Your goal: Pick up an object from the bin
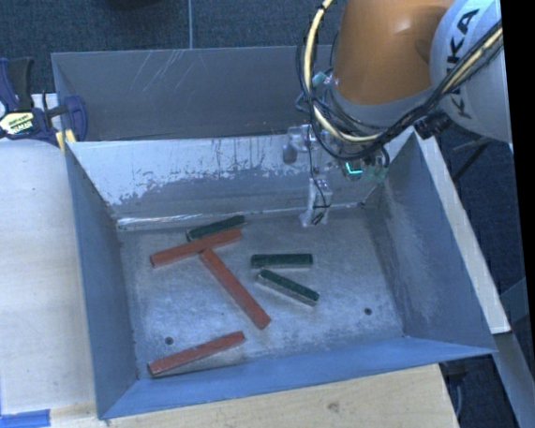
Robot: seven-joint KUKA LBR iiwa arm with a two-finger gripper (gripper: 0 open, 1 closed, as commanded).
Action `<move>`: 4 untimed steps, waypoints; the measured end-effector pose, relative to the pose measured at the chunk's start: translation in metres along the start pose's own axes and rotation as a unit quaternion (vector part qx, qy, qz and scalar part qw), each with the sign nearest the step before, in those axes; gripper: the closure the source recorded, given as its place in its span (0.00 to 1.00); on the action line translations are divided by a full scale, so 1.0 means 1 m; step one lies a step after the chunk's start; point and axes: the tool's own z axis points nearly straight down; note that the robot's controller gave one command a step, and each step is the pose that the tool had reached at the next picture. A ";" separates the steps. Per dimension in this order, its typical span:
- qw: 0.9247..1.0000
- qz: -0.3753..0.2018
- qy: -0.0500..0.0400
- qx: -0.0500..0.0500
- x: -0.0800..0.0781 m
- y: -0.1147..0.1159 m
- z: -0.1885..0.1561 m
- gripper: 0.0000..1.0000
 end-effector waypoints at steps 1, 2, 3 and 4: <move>0.984 -0.181 -0.001 0.000 0.055 0.009 0.097 0.00; 0.974 -0.228 -0.003 0.001 0.010 -0.041 0.173 0.00; 0.973 -0.229 -0.006 0.000 0.009 -0.038 0.168 1.00; 0.975 -0.220 -0.009 0.002 -0.002 -0.034 0.014 1.00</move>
Offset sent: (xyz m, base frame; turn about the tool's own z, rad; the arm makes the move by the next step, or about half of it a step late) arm -0.0545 0.0088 -0.0955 -0.3642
